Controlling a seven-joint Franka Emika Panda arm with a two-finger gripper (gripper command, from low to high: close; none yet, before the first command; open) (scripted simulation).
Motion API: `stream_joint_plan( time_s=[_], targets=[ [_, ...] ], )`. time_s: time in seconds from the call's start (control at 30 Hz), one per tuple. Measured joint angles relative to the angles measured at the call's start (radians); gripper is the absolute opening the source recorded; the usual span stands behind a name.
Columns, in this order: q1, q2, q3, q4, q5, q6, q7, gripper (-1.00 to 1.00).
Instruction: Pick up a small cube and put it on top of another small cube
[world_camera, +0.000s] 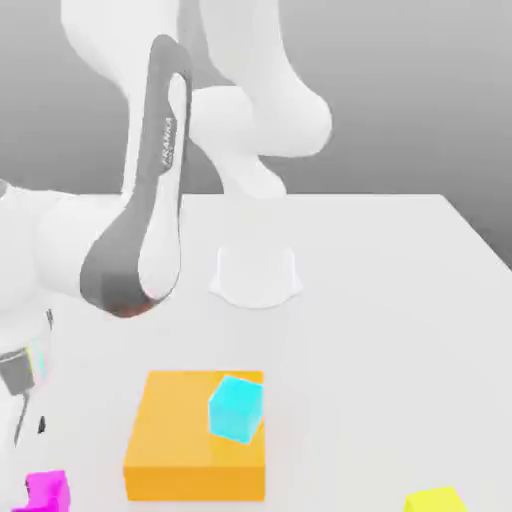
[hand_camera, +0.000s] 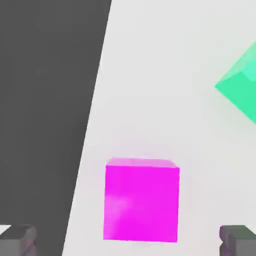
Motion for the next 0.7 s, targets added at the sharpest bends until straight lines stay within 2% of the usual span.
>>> stream_joint_plan(
  time_s=[0.03, 0.07, 0.27, 0.43, 0.7],
  targets=[
    [-0.004, 0.036, 0.005, 0.008, 0.006, 0.027, -0.003, 0.0],
    [-0.008, 0.061, 0.009, 0.013, 0.01, 0.046, -0.005, -1.0],
    [-0.009, 0.073, 0.011, 0.016, 0.012, 0.057, -0.006, -1.0],
    [0.005, -0.061, -0.008, -0.015, -0.011, -0.047, 0.008, -1.0],
    [0.067, -0.352, 0.102, -0.211, -0.059, -0.138, -0.24, -1.0]
  ],
)
